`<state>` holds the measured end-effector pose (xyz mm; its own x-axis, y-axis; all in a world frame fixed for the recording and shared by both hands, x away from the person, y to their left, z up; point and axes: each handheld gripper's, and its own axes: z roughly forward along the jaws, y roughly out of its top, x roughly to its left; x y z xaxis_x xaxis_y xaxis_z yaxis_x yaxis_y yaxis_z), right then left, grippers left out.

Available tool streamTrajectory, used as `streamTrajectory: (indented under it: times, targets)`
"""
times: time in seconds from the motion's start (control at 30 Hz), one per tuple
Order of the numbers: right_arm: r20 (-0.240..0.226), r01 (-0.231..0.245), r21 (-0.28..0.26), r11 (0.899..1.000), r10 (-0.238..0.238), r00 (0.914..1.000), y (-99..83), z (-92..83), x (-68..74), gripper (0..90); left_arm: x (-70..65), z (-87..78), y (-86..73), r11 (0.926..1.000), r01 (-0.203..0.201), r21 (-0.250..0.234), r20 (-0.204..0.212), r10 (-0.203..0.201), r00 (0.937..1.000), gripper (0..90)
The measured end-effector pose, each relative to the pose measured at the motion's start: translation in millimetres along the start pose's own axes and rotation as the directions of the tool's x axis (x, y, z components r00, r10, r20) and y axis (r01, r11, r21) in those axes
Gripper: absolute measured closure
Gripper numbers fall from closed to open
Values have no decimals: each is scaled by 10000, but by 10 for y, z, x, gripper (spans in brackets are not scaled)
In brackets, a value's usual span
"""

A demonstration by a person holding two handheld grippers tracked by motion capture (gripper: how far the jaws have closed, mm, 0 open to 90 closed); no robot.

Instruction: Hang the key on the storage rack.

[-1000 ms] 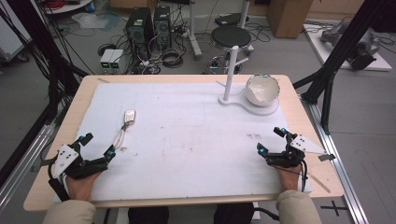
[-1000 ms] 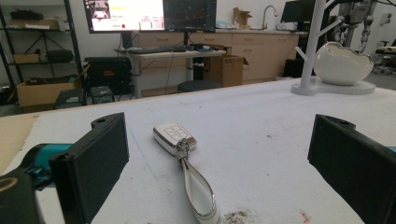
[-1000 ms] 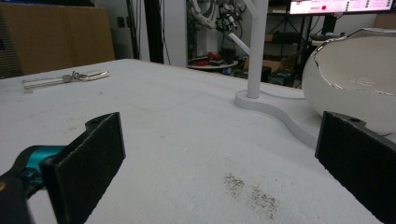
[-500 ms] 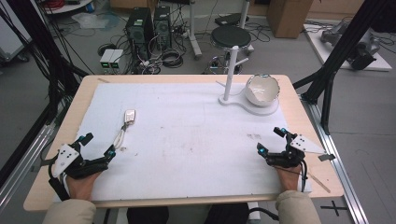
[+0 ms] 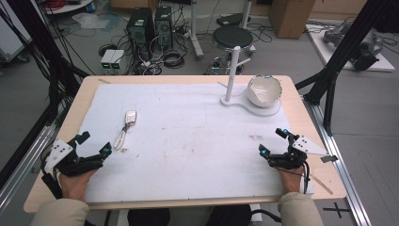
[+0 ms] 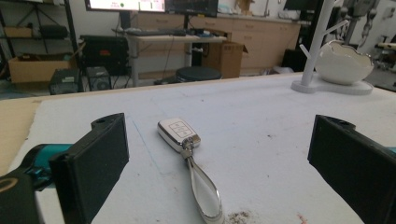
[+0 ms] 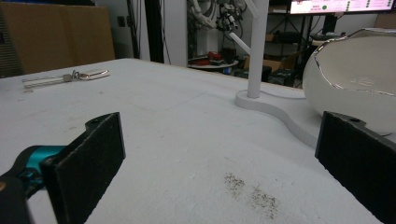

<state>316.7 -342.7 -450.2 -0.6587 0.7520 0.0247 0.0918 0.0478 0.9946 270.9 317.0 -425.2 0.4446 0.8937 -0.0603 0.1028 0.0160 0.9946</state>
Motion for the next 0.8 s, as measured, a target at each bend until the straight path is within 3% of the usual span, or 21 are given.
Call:
streamTrajectory:
  times: [0.13, 0.23, 0.33, 0.37, 0.4, 0.5, 0.63, 0.73, 0.8]
  targets:
    - [0, 2, 7, 10000, -2, 10000, 1, -4, -8, 6, 31, 33, 251, 9957, -486, 786, 282, 465, 9985, 56]
    - [-21, -35, -3, 10000, 35, 10000, 1, -4, -7, 6, 19, 70, 350, 9921, -699, 1039, 529, 647, 9965, 56]
    - [-24, -44, -23, 10000, 44, 10000, 0, -3, -7, 6, 7, 124, 412, 9898, -629, 1278, 577, 559, 9968, 56]
    - [-26, -29, -19, 10000, 29, 10000, -1, -3, -8, 6, 5, 164, 466, 9848, -635, 1614, 604, 544, 9967, 56]
    - [-26, -29, -19, 10000, 29, 10000, -1, -3, -8, 6, 5, 164, 466, 9848, -635, 1614, 604, 544, 9967, 56]
    - [-14, -9, -2, 10000, 9, 10000, 0, -4, -8, 6, -1, 220, 553, 9759, -764, 2045, 636, 646, 9959, 56]
    - [-16, -23, -22, 10000, 23, 10000, 0, -3, -8, 6, 6, 309, 686, 9567, -1025, 2725, 994, 780, 9920, 56]
    - [-21, -52, -17, 10000, 52, 10000, 0, -3, -7, 6, 10, 344, 724, 9531, -1027, 2849, 1030, 760, 9918, 56]
    - [-23, -45, -17, 10000, 45, 10000, 0, -4, -7, 6, 18, 375, 759, 9468, -1165, 3000, 1041, 889, 9906, 56]
